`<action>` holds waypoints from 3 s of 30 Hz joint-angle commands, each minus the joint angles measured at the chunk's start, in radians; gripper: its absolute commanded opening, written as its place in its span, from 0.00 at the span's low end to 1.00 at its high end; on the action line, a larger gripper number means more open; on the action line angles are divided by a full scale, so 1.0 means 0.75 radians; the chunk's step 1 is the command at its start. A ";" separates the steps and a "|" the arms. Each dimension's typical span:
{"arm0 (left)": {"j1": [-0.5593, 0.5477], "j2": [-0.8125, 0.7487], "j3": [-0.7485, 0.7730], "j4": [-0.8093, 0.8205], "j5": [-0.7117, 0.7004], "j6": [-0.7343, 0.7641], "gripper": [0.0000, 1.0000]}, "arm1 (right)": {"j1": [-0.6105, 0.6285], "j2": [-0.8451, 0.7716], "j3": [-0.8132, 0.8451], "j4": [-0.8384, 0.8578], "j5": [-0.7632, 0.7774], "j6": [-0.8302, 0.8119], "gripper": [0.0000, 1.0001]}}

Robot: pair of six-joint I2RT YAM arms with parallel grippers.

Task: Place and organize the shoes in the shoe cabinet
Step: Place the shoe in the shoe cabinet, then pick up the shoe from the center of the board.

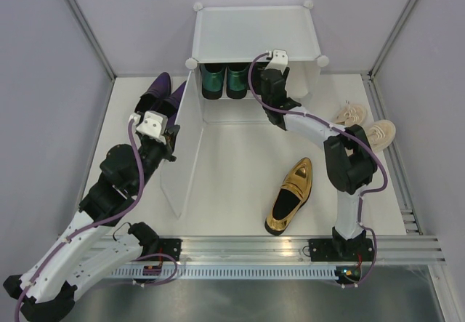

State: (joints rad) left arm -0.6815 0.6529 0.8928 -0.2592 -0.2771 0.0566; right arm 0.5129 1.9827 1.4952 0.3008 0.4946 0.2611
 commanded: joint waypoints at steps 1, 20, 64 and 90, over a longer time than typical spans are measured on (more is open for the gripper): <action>-0.012 0.033 -0.053 -0.176 0.028 0.017 0.02 | 0.012 0.054 -0.016 -0.051 -0.009 0.016 0.74; -0.028 0.015 -0.053 -0.180 0.024 0.017 0.02 | -0.054 -0.032 -0.157 0.149 -0.307 -0.088 0.31; -0.051 0.003 -0.055 -0.184 0.008 0.021 0.02 | -0.142 -0.443 -0.275 -0.027 -0.338 0.020 0.98; -0.055 -0.016 -0.059 -0.180 -0.005 0.010 0.02 | -0.146 -1.410 -0.817 -1.546 -0.537 0.607 0.74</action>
State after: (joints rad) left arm -0.7143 0.6384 0.8833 -0.2676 -0.2806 0.0566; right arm 0.4019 0.9882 0.9298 -0.6819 0.1879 0.6170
